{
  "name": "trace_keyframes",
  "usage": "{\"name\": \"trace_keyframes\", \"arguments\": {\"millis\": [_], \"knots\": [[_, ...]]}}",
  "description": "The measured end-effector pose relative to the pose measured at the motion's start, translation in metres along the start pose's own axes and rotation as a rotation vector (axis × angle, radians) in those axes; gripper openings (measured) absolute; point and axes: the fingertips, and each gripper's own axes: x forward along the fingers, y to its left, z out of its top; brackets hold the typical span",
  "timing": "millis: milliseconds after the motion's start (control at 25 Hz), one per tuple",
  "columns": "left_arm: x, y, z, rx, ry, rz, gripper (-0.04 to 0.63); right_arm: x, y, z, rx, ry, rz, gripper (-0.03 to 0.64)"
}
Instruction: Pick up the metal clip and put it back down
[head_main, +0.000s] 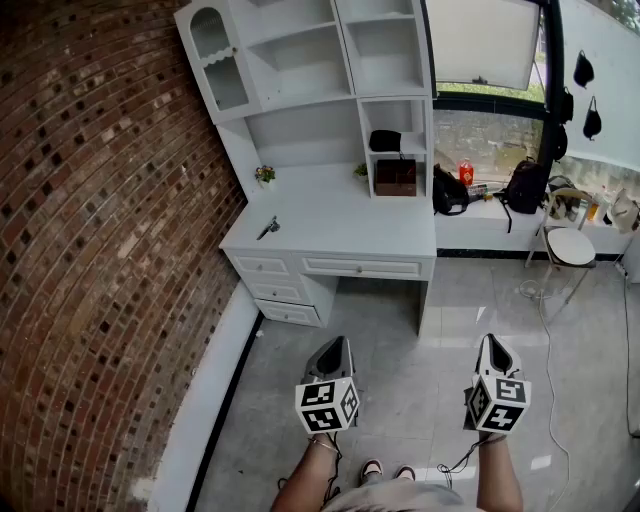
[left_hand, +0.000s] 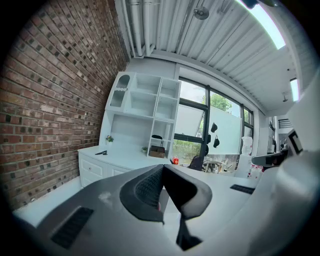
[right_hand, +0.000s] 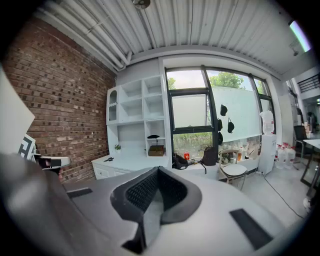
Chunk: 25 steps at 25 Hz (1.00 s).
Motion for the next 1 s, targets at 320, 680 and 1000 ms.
{"name": "trace_keyframes", "arguments": {"millis": [320,680,1000], "knots": [[0.001,-0.001,0.002,-0.003,-0.002,-0.001,0.011,-0.001,0.004,0.003,-0.012,0.000,0.009,0.002],[-0.003,-0.001,0.001,-0.006,-0.008,0.028,0.012,0.001,-0.001,-0.006,0.028,0.031,0.042,0.002],[-0.007,0.002,0.000,-0.022,0.007,0.057,0.014,0.003,-0.009,-0.008,0.025,0.045,0.044,0.002]]}}
